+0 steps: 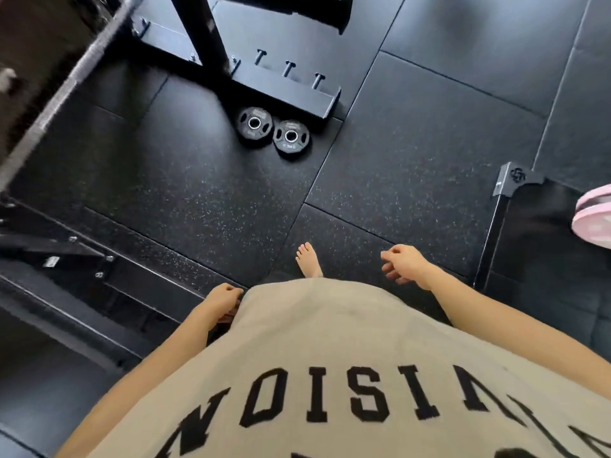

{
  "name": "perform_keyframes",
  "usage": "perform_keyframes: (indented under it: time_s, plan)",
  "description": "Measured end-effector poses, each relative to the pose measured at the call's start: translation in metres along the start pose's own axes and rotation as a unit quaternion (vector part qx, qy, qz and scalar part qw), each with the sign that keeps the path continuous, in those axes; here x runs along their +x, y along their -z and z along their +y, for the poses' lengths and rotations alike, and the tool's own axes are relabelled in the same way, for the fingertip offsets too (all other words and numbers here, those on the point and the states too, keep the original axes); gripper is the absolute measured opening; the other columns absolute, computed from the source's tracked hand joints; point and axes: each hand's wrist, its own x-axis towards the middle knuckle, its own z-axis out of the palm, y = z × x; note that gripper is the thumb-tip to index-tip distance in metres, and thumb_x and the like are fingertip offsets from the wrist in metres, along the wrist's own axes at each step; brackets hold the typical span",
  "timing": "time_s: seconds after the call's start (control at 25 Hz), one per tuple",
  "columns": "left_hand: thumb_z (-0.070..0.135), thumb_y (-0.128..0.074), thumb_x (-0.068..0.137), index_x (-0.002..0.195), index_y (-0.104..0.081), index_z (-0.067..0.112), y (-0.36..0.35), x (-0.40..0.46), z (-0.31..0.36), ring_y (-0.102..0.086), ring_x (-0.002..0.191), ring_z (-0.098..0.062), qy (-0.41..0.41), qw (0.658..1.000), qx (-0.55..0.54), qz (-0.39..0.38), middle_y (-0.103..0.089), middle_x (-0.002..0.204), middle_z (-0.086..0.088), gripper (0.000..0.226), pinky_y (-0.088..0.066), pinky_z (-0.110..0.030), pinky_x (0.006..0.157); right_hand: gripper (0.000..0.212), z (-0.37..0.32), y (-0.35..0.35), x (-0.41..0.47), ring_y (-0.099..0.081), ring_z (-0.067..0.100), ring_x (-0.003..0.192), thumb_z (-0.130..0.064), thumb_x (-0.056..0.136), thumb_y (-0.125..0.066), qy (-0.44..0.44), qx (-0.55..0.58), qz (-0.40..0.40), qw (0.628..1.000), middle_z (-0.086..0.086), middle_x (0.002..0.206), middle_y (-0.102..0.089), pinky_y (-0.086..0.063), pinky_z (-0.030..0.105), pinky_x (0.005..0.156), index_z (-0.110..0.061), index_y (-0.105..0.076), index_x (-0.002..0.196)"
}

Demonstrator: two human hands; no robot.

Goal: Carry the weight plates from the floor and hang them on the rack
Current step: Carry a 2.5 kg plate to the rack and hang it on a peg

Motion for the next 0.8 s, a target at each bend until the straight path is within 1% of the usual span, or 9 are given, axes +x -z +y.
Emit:
perform_keyframes:
  time_s: [0.04,0.08,0.2,0.28,0.36,0.48,0.56,0.64,0.8]
  plan:
    - [0.017,-0.048,0.102,0.098,-0.057,0.01,0.019,0.009,0.025,-0.047,0.058,-0.012,0.004,1.0,-0.024,-0.003,-0.054,0.075,-0.001,0.012,-0.039,-0.019,0.045,0.027,-0.029,0.012,0.013,-0.063,0.023,0.081,-0.031,0.101,-0.048,0.008,-0.002,-0.006,1.0,0.01,0.097,-0.066,-0.049,0.031,0.064,-0.009,-0.057,0.114]
    - [0.017,-0.048,0.101,0.102,-0.055,0.008,0.037,0.019,0.05,-0.048,0.058,-0.017,0.011,0.998,-0.059,0.008,-0.055,0.076,-0.005,0.012,-0.038,-0.024,0.048,0.027,-0.055,0.024,0.026,-0.063,0.024,0.082,-0.03,0.101,-0.047,0.013,0.003,-0.004,1.0,0.01,0.097,-0.066,-0.05,0.032,0.065,-0.008,-0.057,0.114]
    - [0.022,-0.047,0.102,0.108,-0.053,0.01,0.088,0.045,0.123,-0.055,0.073,-0.021,-0.008,0.997,-0.071,0.02,-0.058,0.085,-0.007,0.015,-0.043,-0.028,0.058,0.027,-0.123,0.053,0.059,-0.061,0.024,0.082,-0.029,0.101,-0.048,0.017,0.006,0.003,1.0,0.013,0.1,-0.066,-0.051,0.036,0.071,-0.007,-0.057,0.114]
    - [0.025,-0.047,0.102,0.109,-0.054,0.012,0.118,0.066,0.169,-0.057,0.082,-0.021,-0.026,0.997,-0.067,0.026,-0.06,0.091,-0.006,0.017,-0.048,-0.031,0.066,0.028,-0.165,0.069,0.085,-0.06,0.024,0.079,-0.028,0.101,-0.048,0.021,0.006,0.007,1.0,0.014,0.1,-0.065,-0.05,0.036,0.07,-0.005,-0.057,0.114]
    - [0.026,-0.047,0.102,0.111,-0.054,0.013,0.142,0.088,0.21,-0.058,0.084,-0.02,-0.021,0.997,-0.061,0.029,-0.061,0.094,-0.007,0.017,-0.048,-0.032,0.069,0.027,-0.204,0.085,0.112,-0.062,0.025,0.084,-0.027,0.101,-0.048,0.017,0.0,0.0,1.0,0.014,0.101,-0.064,-0.052,0.038,0.074,-0.005,-0.057,0.114]
    - [0.026,-0.046,0.102,0.113,-0.054,0.013,0.168,0.113,0.262,-0.056,0.083,-0.02,-0.014,0.998,-0.051,0.03,-0.06,0.094,-0.007,0.019,-0.046,-0.031,0.067,0.026,-0.257,0.106,0.154,-0.064,0.029,0.098,-0.027,0.101,-0.048,0.017,-0.012,-0.008,1.0,0.014,0.106,-0.064,-0.054,0.041,0.082,-0.007,-0.056,0.116]
    - [0.027,-0.045,0.103,0.114,-0.054,0.013,0.183,0.124,0.292,-0.056,0.085,-0.02,0.009,0.998,-0.052,0.019,-0.059,0.095,-0.007,0.02,-0.046,-0.03,0.067,0.027,-0.291,0.119,0.179,-0.065,0.029,0.096,-0.027,0.101,-0.048,0.008,-0.007,-0.019,1.0,0.014,0.105,-0.065,-0.054,0.038,0.078,-0.008,-0.056,0.118]
    - [0.027,-0.045,0.103,0.115,-0.053,0.012,0.197,0.136,0.318,-0.056,0.087,-0.021,0.035,0.998,-0.045,0.01,-0.06,0.097,-0.007,0.021,-0.046,-0.03,0.067,0.027,-0.328,0.128,0.204,-0.064,0.025,0.088,-0.029,0.1,-0.049,-0.01,-0.015,-0.04,0.999,0.012,0.101,-0.065,-0.054,0.035,0.072,-0.009,-0.057,0.117]
    - [0.027,-0.047,0.102,0.11,-0.056,0.011,0.221,0.195,0.36,-0.057,0.085,-0.021,0.048,0.999,-0.026,0.005,-0.063,0.098,-0.008,0.02,-0.046,-0.032,0.068,0.023,-0.39,0.133,0.268,-0.058,0.022,0.073,-0.029,0.099,-0.05,-0.036,-0.046,-0.069,0.996,0.011,0.092,-0.064,-0.049,0.033,0.062,-0.01,-0.057,0.109]
